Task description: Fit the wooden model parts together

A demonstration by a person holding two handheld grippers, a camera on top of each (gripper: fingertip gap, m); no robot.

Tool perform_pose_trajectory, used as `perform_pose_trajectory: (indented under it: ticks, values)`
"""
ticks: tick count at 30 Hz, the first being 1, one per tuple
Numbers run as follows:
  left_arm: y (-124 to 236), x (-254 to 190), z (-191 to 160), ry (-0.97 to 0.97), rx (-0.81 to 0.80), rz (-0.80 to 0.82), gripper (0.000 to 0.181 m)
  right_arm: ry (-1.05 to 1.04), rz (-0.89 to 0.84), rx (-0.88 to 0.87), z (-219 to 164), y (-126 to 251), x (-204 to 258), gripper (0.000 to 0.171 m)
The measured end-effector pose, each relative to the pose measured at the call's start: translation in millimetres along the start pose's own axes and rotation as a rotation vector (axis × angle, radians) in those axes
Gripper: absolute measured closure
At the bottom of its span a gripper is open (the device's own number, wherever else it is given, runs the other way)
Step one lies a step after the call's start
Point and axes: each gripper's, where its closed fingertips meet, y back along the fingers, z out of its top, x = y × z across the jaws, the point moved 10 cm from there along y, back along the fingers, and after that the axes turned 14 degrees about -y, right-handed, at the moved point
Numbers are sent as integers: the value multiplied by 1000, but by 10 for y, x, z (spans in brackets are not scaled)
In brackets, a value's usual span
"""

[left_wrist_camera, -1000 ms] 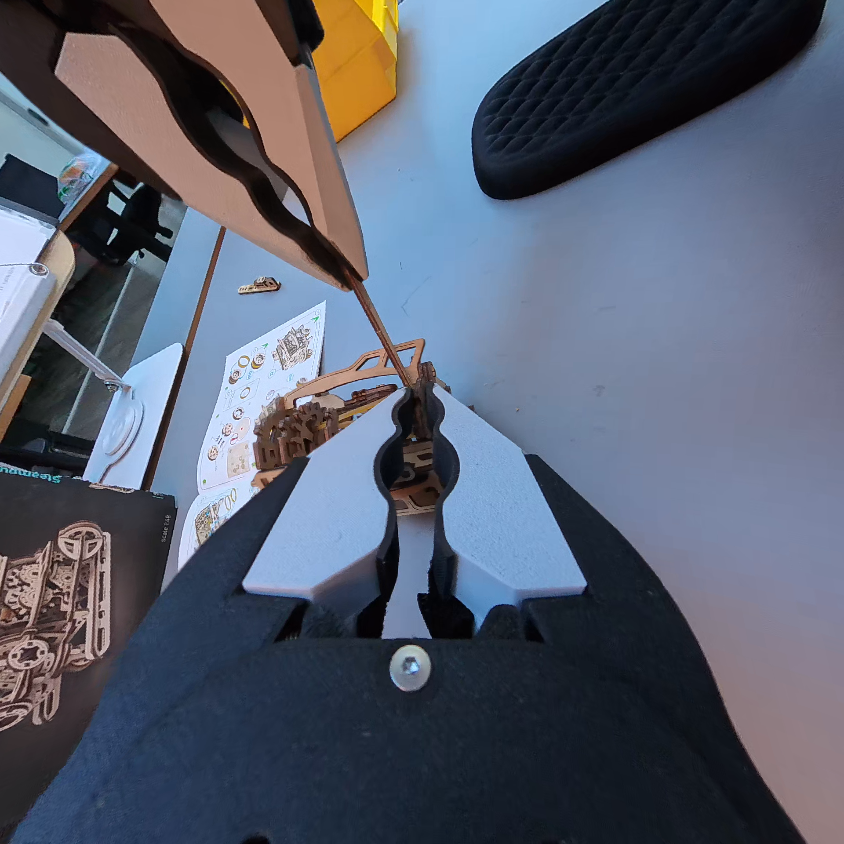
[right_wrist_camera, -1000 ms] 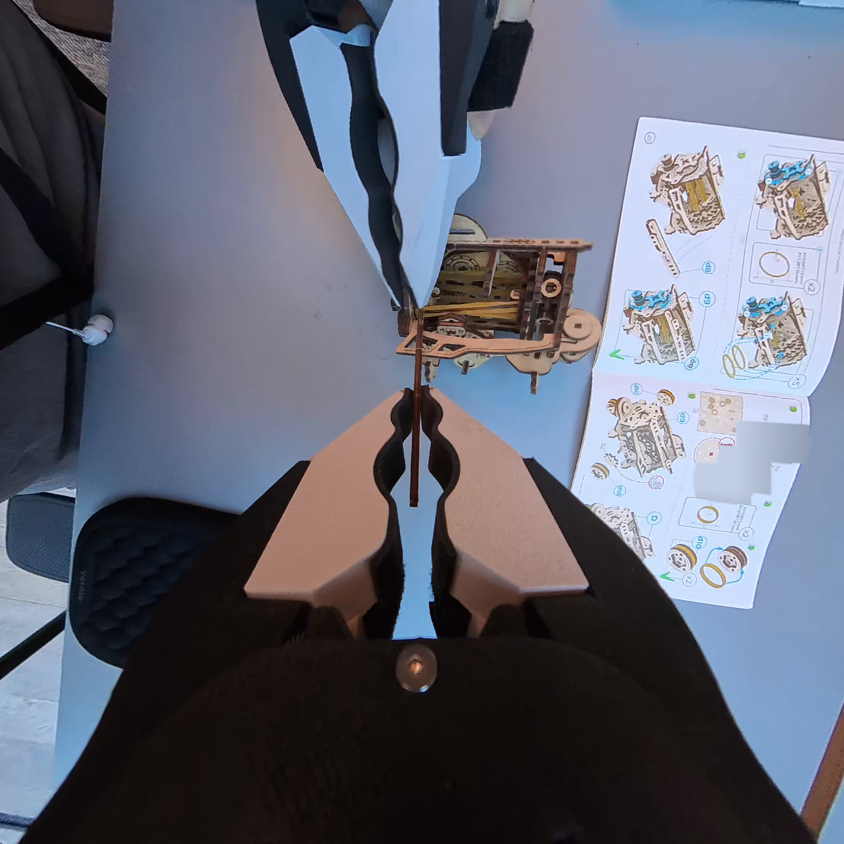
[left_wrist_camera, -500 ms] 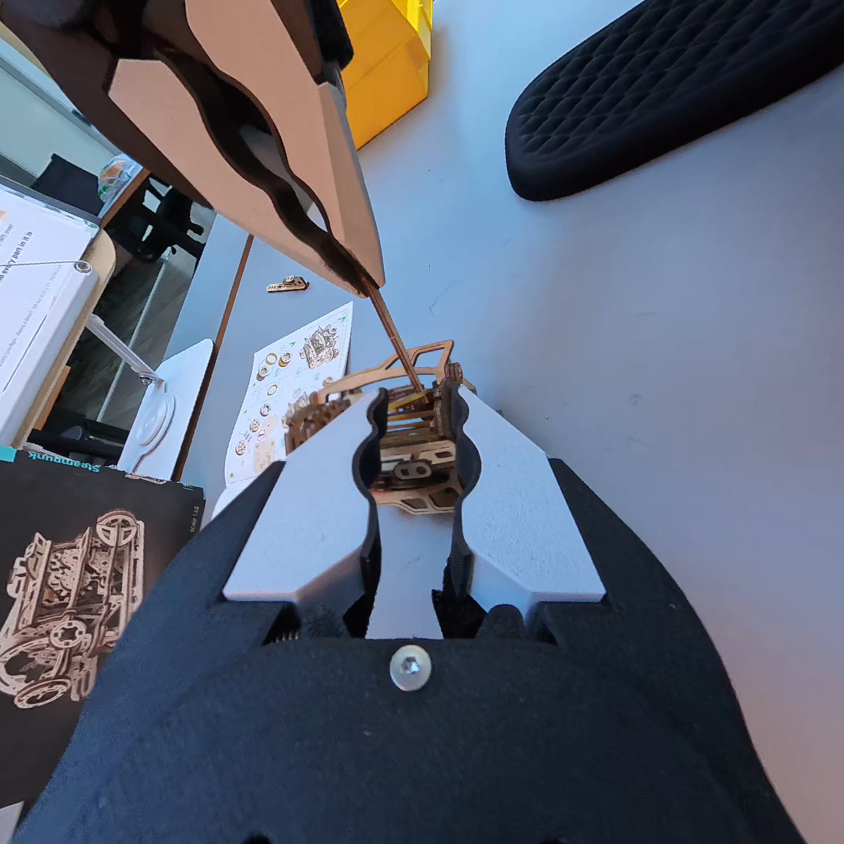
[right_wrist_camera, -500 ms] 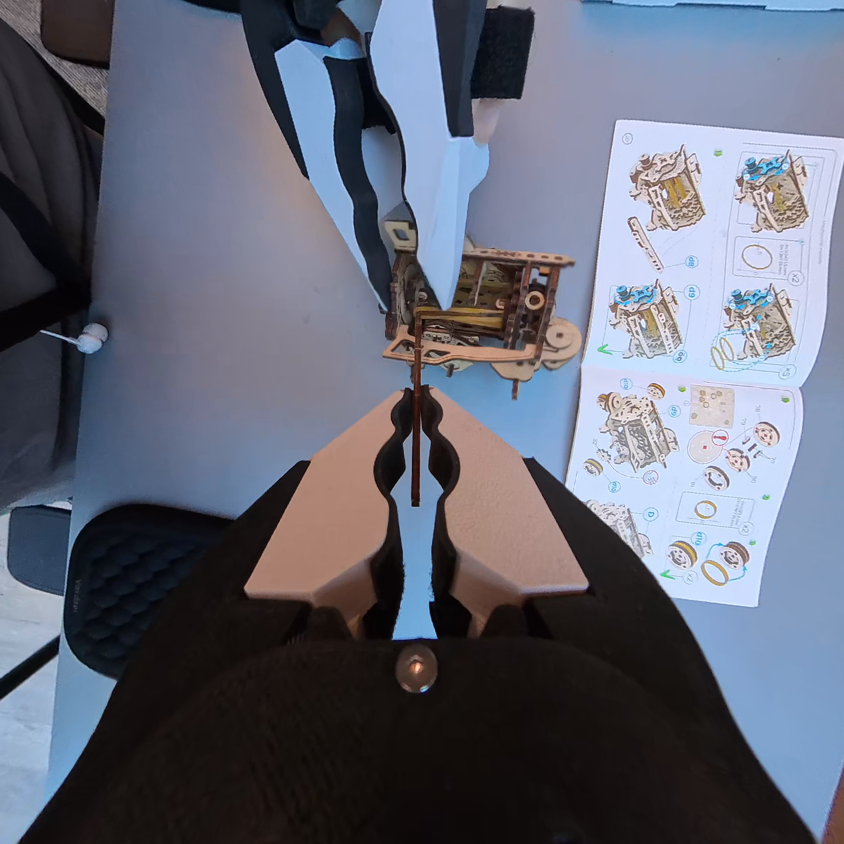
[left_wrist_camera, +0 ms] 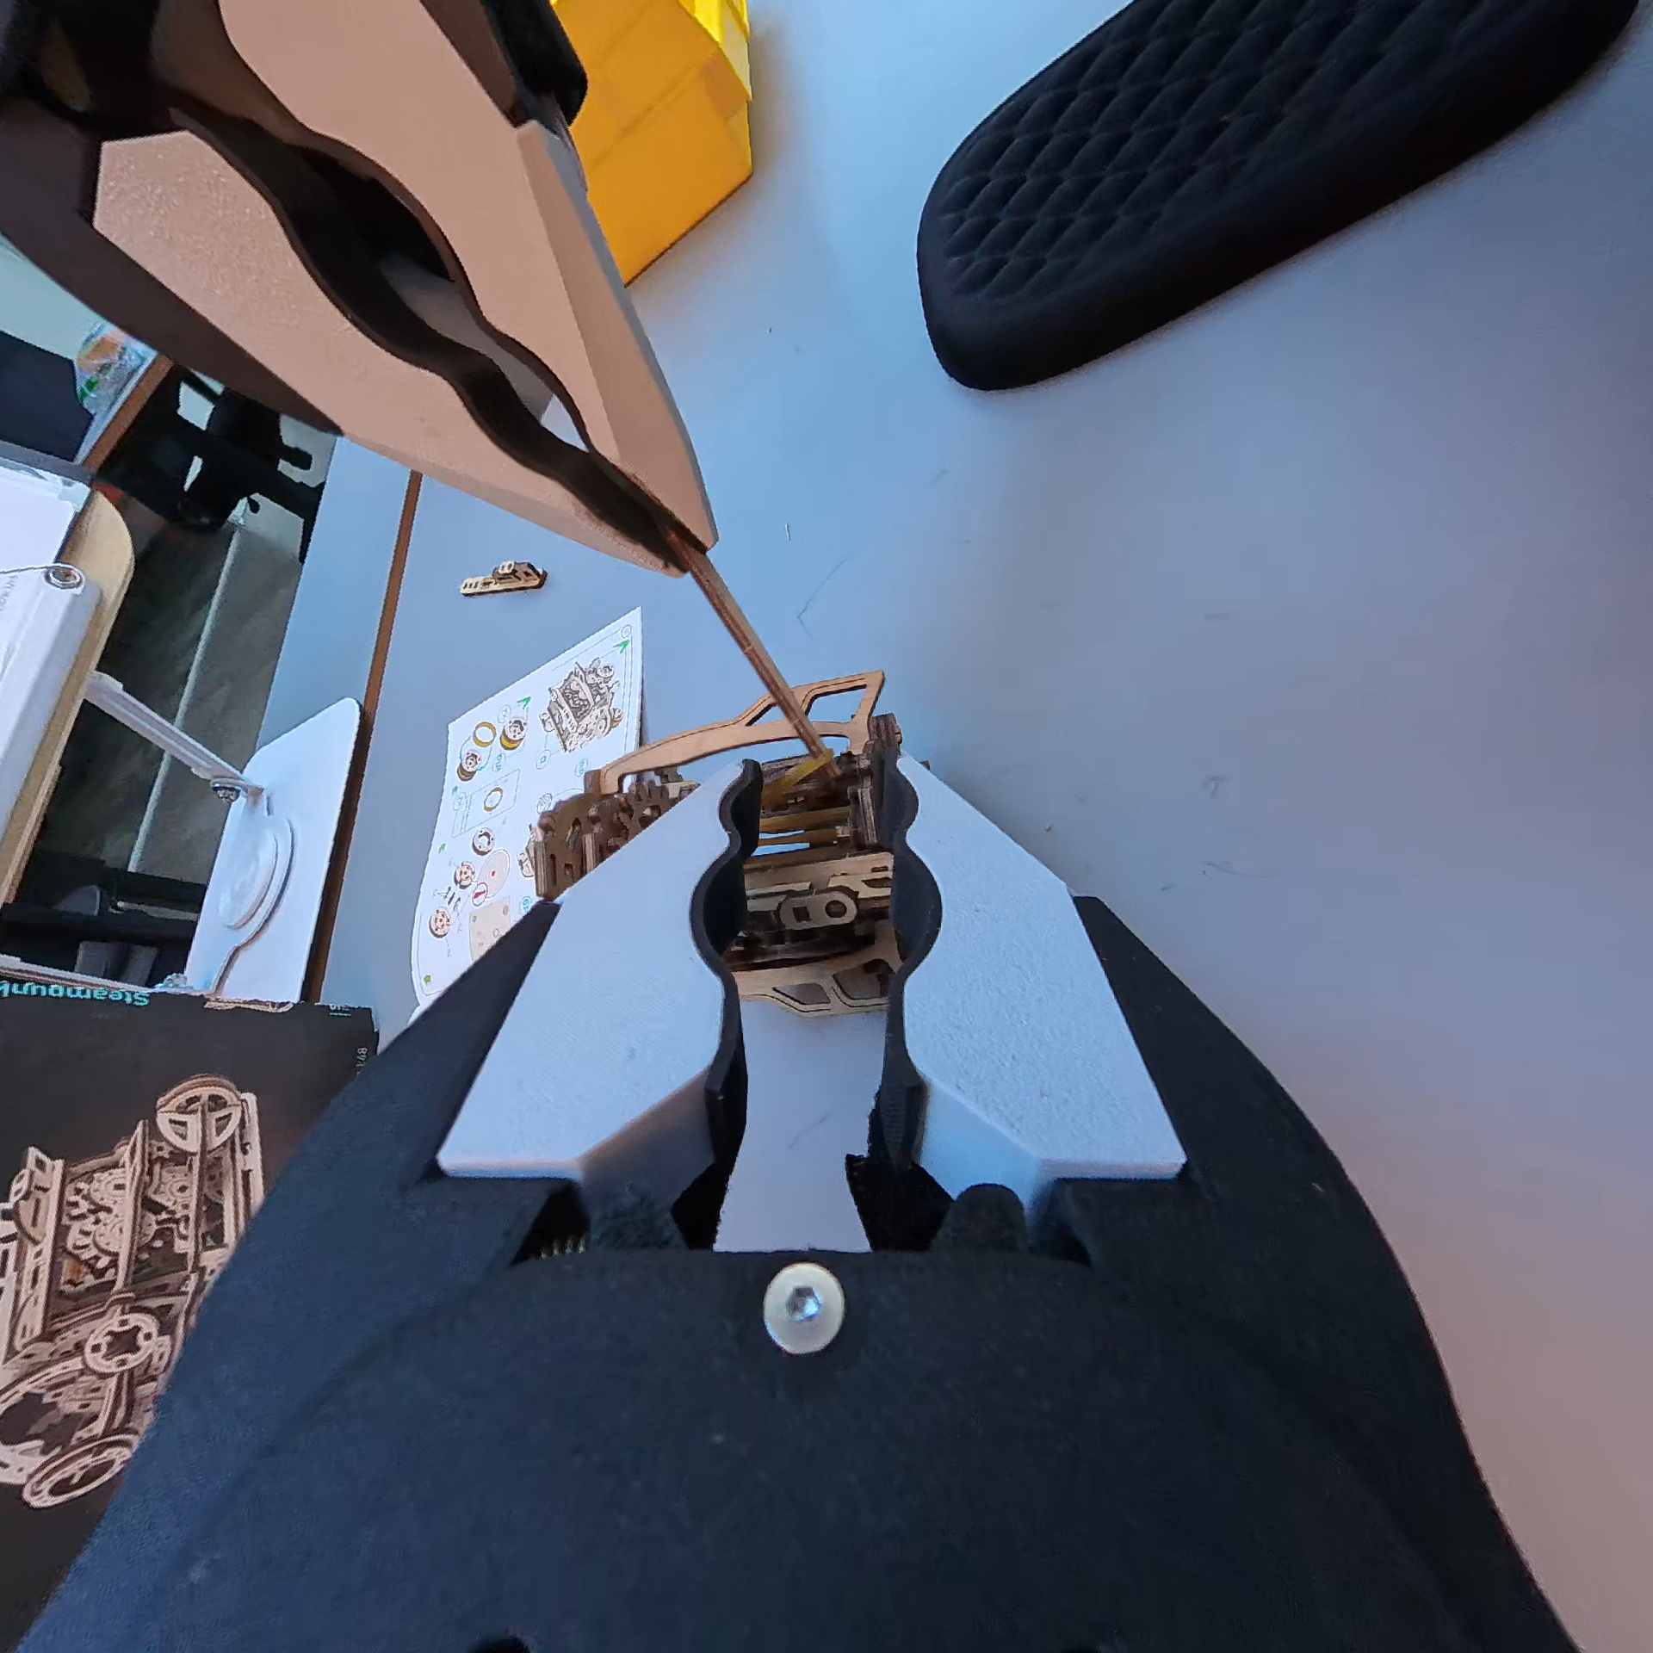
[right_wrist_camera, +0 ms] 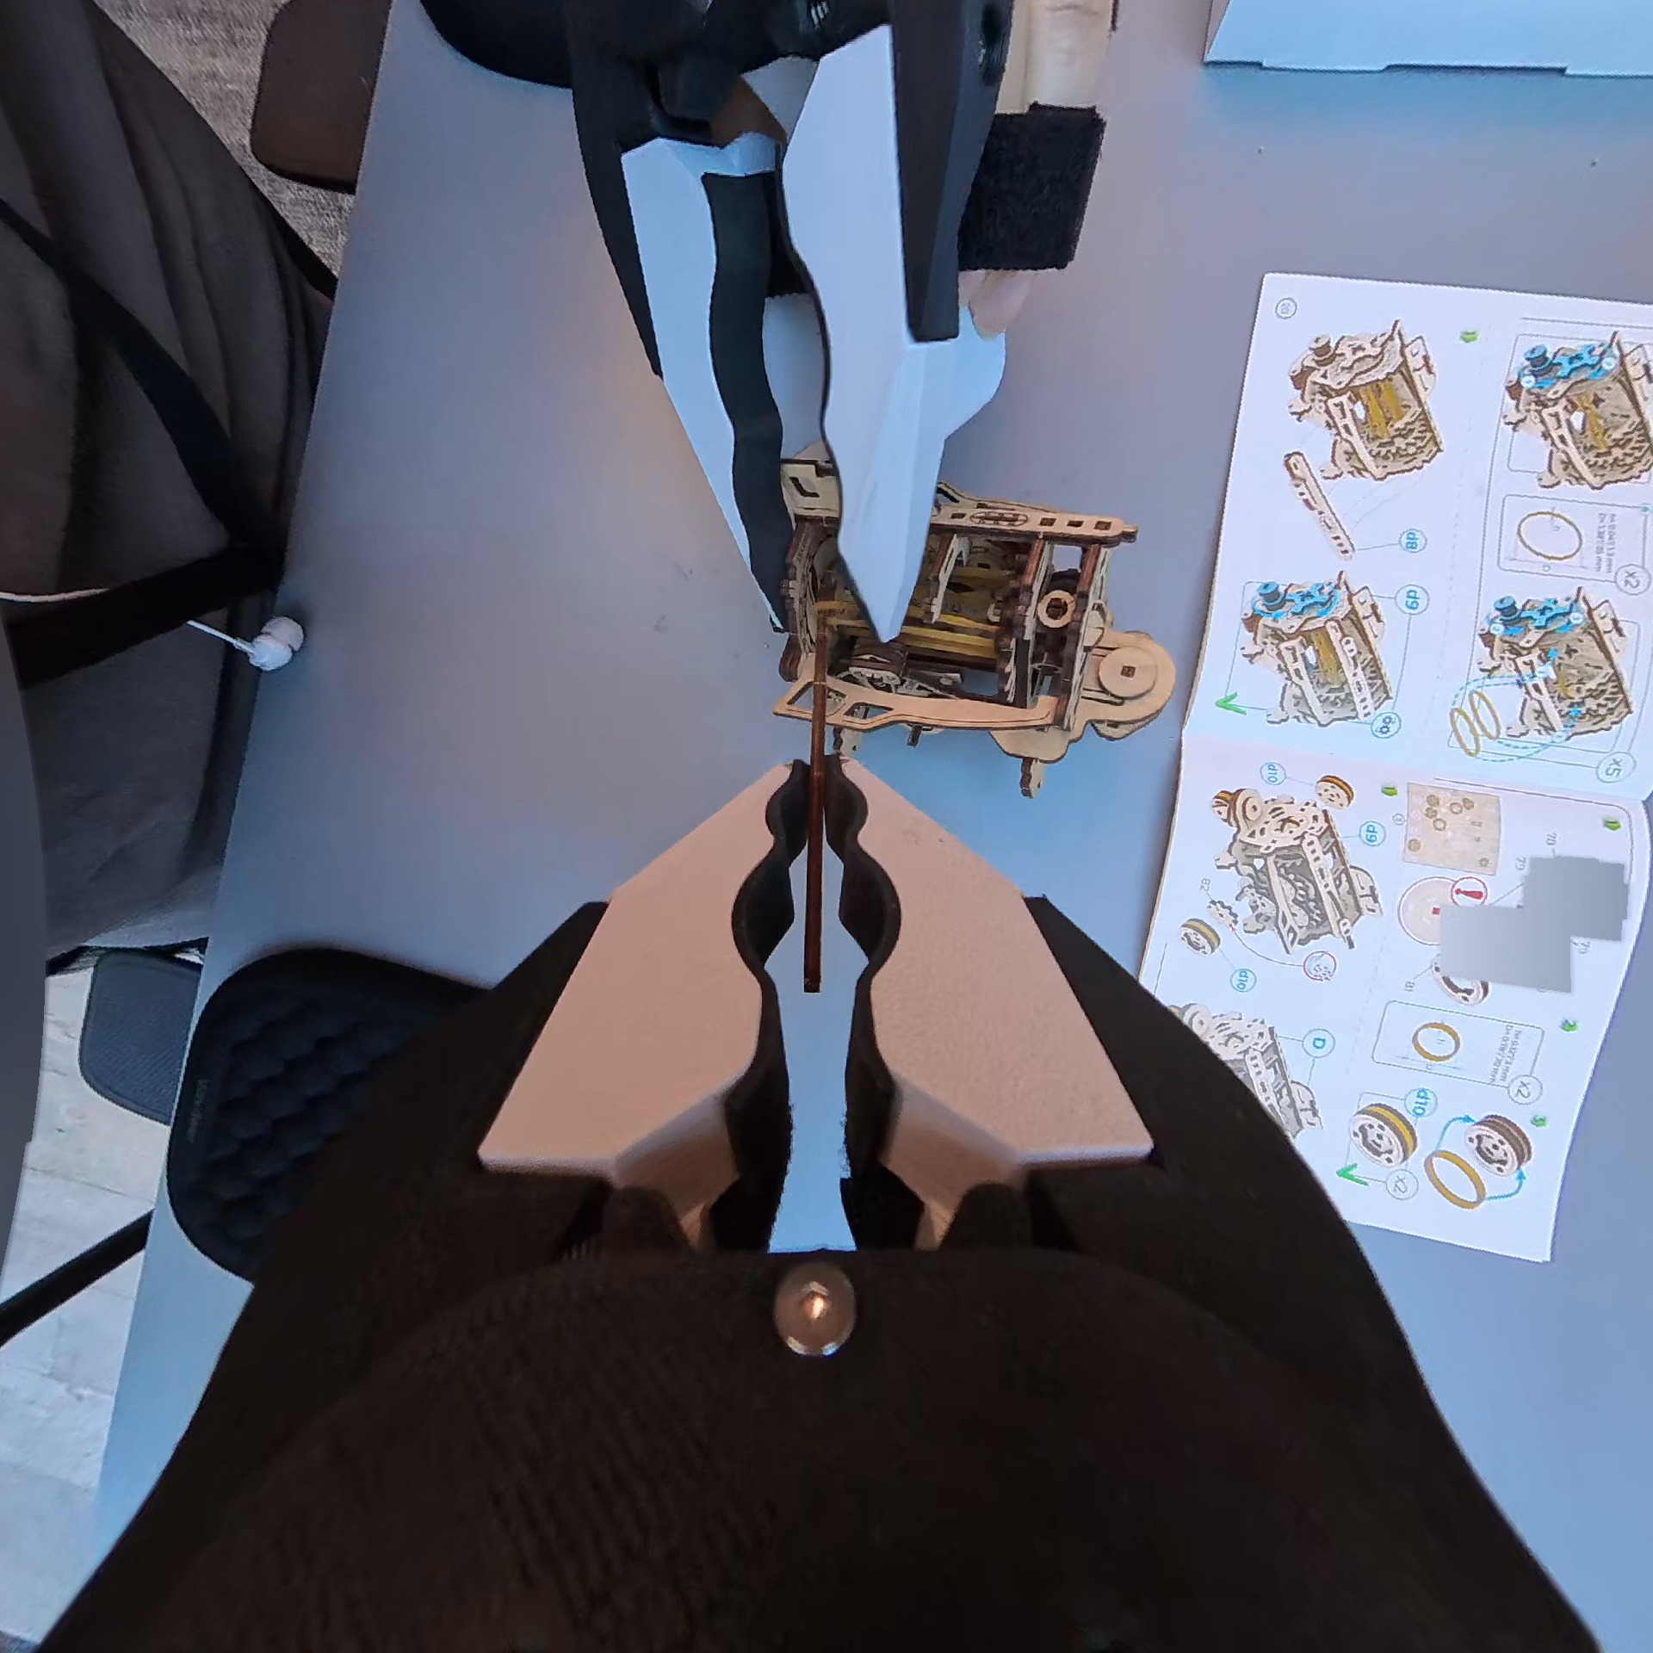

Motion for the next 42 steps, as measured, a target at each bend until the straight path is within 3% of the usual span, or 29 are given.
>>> perform_pose_trajectory:
  ticks: [25, 40, 42]
  values:
    - [6, 29, 49, 16, 48, -122, 166, 28, 154, -13, 23, -19, -168, 170]
    - [45, 31, -36, 11, 58, -51, 177, 48, 200, -78, 11, 16, -207, 170]
    - [52, 31, -52, 20, 56, -49, 177, 66, 147, -62, 18, 27, -195, 170]
